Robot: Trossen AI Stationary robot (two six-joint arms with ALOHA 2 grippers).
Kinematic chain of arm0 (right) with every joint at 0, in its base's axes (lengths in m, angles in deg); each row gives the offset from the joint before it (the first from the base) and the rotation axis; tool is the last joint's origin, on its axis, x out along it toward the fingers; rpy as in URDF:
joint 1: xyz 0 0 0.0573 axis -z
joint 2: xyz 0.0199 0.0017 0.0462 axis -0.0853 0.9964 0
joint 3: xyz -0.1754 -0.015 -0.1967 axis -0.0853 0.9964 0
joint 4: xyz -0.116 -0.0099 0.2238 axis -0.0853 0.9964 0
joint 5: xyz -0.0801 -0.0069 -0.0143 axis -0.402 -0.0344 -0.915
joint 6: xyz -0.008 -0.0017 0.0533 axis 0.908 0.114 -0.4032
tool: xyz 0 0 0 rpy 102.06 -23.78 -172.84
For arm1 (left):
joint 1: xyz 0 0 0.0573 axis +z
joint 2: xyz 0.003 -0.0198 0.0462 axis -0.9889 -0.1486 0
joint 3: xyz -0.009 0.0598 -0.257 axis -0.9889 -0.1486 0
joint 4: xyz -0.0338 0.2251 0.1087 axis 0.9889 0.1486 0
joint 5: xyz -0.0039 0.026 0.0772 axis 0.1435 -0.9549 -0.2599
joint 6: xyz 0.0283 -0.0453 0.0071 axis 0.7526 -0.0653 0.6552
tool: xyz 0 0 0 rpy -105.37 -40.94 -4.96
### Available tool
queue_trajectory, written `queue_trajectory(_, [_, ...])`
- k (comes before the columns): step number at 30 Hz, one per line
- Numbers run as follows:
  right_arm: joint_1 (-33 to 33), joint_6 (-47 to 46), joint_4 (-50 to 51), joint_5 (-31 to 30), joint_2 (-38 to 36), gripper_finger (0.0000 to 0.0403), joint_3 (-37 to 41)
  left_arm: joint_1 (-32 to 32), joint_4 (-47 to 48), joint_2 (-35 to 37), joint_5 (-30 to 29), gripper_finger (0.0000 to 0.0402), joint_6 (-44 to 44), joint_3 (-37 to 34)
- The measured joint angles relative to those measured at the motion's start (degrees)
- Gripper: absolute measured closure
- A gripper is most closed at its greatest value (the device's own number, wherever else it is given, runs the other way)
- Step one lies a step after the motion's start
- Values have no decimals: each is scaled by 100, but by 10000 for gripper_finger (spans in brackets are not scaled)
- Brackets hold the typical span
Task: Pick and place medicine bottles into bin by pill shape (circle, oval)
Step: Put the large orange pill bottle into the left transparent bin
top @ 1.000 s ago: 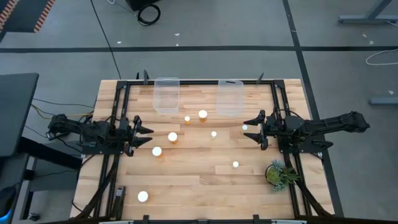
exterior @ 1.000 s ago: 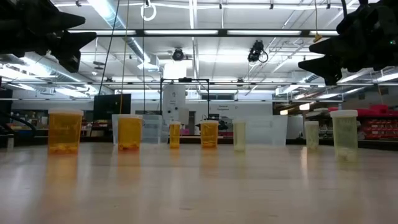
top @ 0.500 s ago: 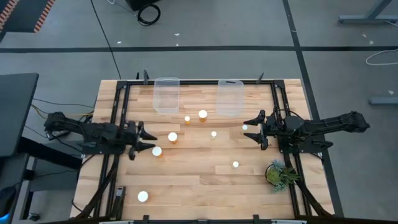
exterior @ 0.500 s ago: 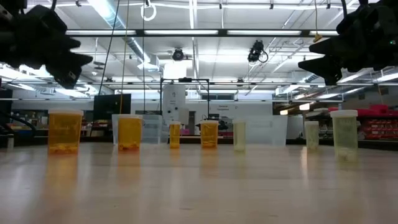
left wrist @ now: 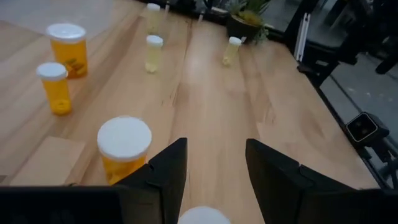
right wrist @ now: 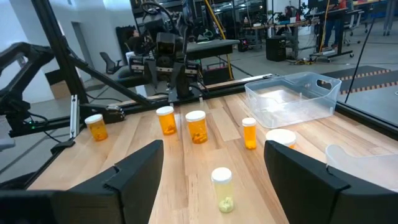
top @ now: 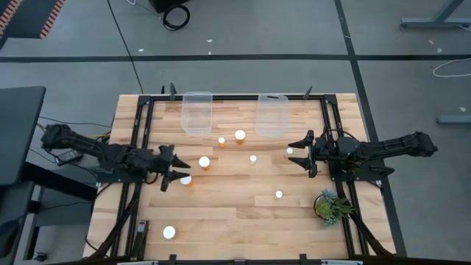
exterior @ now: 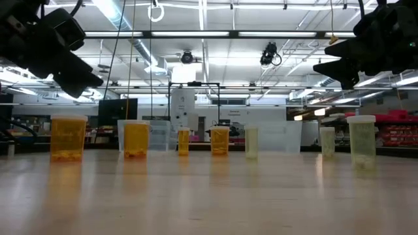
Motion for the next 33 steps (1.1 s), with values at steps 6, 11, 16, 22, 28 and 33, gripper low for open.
queue_trajectory(6, [2, 0, 0, 0, -1, 118, -2, 1, 824, -774, -356, 230, -24, 696])
queue_trajectory(11, [0, 0, 0, 0, -2, 118, -2, 3, 1364, -1328, -449, 230, -138, 1258])
queue_trajectory(16, [2, 0, 0, 0, -2, 118, -2, 3, 1940, -1792, -557, 230, -531, 1826])
queue_trajectory(22, [2, 0, 0, 0, -2, 118, 0, 3, 2419, -2314, -581, 230, -1069, 2386])
queue_trajectory(28, [1, 0, 0, 0, 0, 118, -1, 4, 3159, -2930, -611, 230, -1368, 3124])
queue_trajectory(33, [0, 0, 0, 0, -2, 118, 0, 136, 3657, -3569, -745, 230, -1361, 3755])
